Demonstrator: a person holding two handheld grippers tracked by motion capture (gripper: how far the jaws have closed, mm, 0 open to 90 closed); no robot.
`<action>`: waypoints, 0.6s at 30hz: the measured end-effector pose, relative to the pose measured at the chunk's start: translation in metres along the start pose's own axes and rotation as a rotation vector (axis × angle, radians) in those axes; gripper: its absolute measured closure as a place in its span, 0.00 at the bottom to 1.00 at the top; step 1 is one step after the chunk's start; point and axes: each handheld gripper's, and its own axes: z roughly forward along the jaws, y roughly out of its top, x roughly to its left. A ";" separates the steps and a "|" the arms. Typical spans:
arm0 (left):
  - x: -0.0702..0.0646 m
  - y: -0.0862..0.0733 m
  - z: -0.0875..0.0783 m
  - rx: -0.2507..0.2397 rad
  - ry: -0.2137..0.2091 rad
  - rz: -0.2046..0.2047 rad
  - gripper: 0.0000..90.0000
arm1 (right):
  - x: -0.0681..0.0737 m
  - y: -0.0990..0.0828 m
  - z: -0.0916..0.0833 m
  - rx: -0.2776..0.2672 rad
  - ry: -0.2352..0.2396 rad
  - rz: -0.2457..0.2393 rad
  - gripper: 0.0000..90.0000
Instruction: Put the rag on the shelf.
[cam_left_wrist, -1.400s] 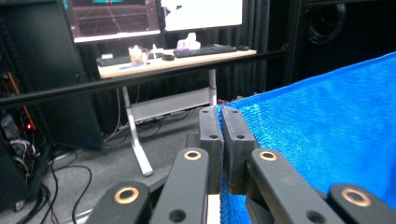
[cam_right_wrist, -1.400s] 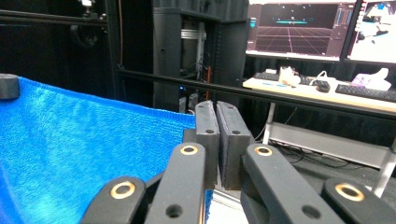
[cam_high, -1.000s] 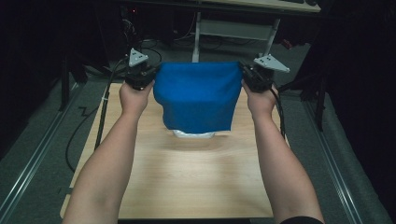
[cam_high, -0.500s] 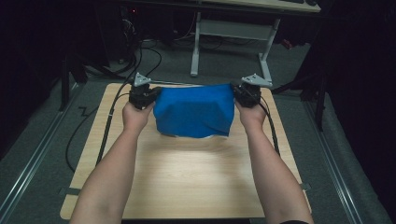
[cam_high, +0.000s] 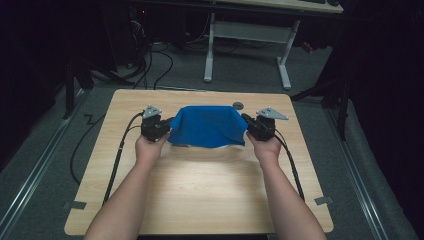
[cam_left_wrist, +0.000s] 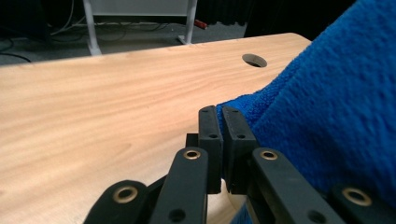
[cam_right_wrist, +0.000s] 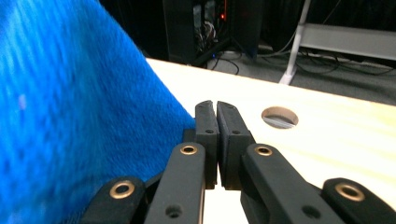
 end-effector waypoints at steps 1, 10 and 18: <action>0.000 -0.001 0.000 -0.001 -0.003 -0.006 0.97 | 0.000 -0.001 0.001 0.004 -0.005 -0.008 0.99; 0.001 -0.006 0.003 0.014 -0.013 -0.004 0.97 | 0.001 -0.007 0.006 0.049 -0.022 -0.034 0.99; 0.000 -0.015 0.015 0.053 -0.035 -0.017 0.97 | 0.003 -0.019 0.007 0.060 -0.027 -0.028 0.99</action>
